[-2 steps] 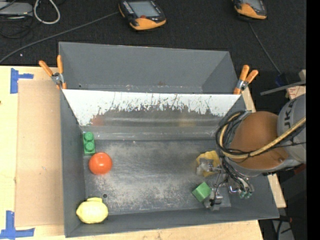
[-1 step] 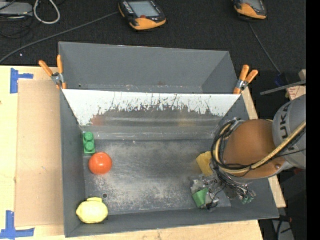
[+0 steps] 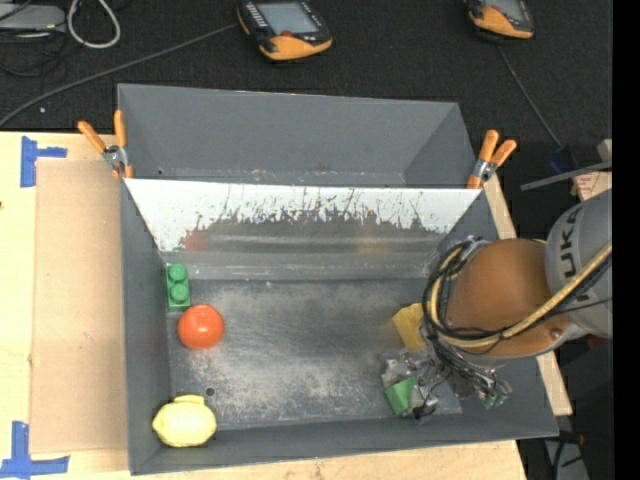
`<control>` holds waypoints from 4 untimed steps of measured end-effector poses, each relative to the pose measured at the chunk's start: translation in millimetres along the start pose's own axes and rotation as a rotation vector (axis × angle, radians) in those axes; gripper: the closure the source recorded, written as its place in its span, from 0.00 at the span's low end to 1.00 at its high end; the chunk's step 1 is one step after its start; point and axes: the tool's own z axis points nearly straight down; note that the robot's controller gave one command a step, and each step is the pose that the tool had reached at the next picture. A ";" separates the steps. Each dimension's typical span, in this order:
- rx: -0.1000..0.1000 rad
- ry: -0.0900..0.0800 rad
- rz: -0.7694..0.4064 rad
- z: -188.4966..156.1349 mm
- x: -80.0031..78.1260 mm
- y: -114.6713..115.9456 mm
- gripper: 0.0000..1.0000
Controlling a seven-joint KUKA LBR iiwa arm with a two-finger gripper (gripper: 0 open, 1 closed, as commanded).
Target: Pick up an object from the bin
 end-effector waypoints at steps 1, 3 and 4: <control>-0.001 0.000 0.003 -67.1 -0.6 0.6 1.00; -0.003 0.002 0.002 -26.9 0.0 1.4 1.00; -0.007 0.010 0.004 -72.5 1.8 2.4 1.00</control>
Offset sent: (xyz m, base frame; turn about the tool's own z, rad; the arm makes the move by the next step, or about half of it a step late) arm -0.0023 0.0006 0.0124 0.0012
